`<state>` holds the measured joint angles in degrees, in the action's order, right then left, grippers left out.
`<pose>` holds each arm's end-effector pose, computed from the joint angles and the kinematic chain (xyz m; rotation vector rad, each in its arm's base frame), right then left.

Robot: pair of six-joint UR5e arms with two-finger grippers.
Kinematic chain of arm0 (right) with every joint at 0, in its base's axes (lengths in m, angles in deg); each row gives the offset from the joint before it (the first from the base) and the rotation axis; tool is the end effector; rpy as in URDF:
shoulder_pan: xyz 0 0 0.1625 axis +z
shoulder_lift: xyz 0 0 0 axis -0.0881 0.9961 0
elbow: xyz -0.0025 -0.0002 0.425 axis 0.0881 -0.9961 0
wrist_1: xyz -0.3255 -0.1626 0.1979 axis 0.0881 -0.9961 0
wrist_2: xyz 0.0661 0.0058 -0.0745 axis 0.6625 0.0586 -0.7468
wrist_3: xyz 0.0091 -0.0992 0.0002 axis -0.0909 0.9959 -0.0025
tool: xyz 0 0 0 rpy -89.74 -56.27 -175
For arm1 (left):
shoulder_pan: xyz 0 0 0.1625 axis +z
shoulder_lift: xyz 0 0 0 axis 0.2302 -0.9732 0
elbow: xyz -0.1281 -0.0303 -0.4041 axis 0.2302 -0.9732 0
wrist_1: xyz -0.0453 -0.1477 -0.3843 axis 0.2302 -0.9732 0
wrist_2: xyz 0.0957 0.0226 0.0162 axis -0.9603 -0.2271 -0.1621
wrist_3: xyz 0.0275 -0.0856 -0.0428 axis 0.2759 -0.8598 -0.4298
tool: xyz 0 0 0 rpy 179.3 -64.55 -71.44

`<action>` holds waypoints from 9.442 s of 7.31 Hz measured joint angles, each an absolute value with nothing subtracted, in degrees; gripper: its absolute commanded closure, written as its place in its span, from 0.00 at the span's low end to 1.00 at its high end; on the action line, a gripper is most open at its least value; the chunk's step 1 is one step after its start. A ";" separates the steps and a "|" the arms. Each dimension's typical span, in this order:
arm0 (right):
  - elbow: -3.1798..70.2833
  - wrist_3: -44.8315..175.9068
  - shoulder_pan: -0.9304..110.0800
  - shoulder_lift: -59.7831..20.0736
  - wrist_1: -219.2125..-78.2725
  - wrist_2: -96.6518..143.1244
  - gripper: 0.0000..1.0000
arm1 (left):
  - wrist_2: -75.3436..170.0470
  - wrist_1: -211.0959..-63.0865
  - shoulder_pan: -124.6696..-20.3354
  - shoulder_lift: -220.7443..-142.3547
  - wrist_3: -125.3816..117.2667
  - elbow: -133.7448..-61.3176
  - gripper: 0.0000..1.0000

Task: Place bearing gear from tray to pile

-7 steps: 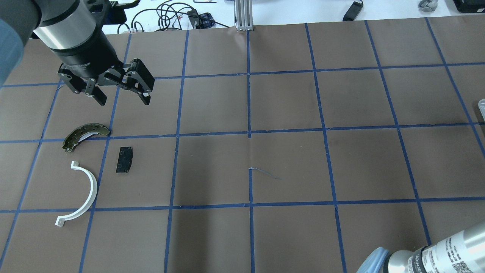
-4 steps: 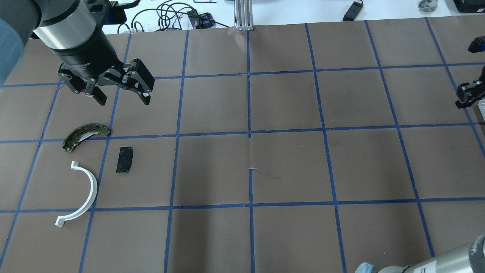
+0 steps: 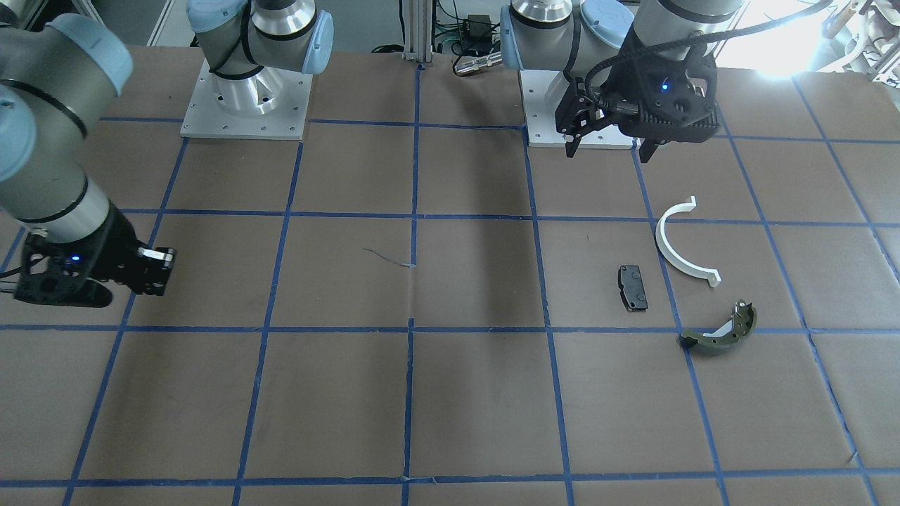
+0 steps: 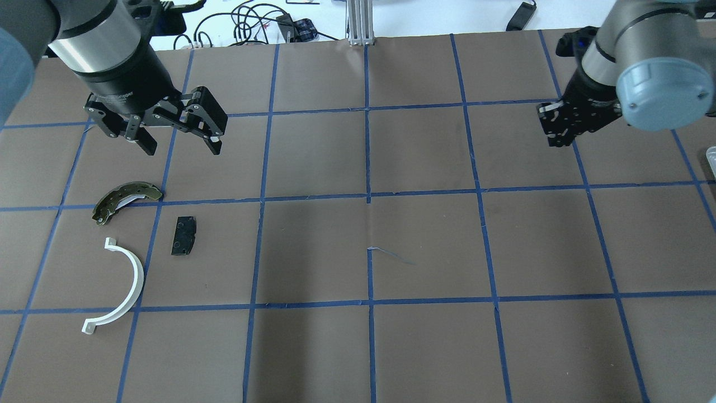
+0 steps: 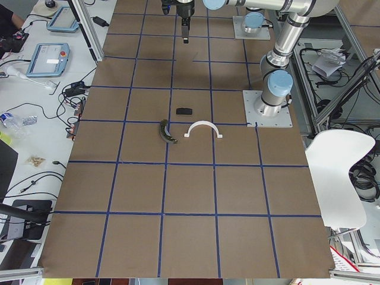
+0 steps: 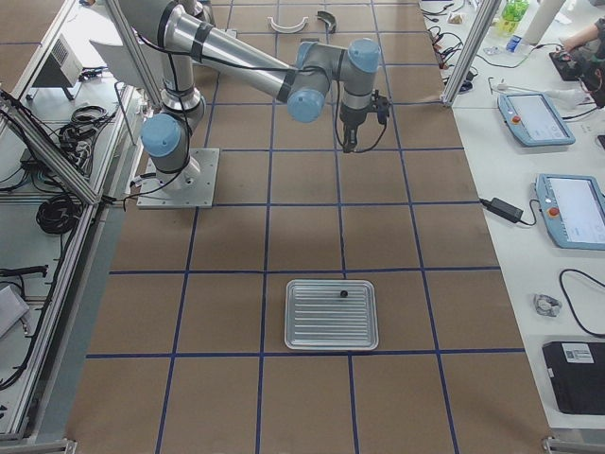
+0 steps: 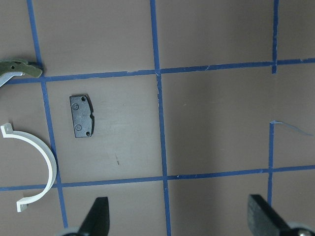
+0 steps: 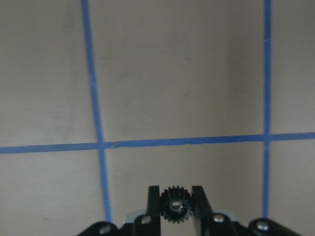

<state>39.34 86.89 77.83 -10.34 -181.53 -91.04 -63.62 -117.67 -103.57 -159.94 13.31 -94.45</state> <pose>0.0621 -0.5608 0.3508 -0.0618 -3.1189 0.0009 -0.1365 -0.4704 0.5113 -0.0789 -3.1289 -0.0744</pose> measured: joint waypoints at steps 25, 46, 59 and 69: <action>38.67 119.74 51.63 -17.24 -185.33 -93.41 0.00 | -59.14 -76.79 -120.69 -185.58 1.04 -107.96 0.00; 24.99 149.55 35.11 -38.35 -194.15 -86.45 0.52 | -69.85 -72.25 -95.40 -177.71 37.30 -119.38 1.00; 27.45 121.57 53.41 -25.54 -186.62 -90.18 1.00 | -65.48 -68.82 -82.46 -177.52 44.27 -122.48 0.00; 35.18 43.61 107.21 -23.98 -192.24 -85.38 0.99 | -64.72 -103.17 -96.64 -173.23 24.44 -99.15 0.00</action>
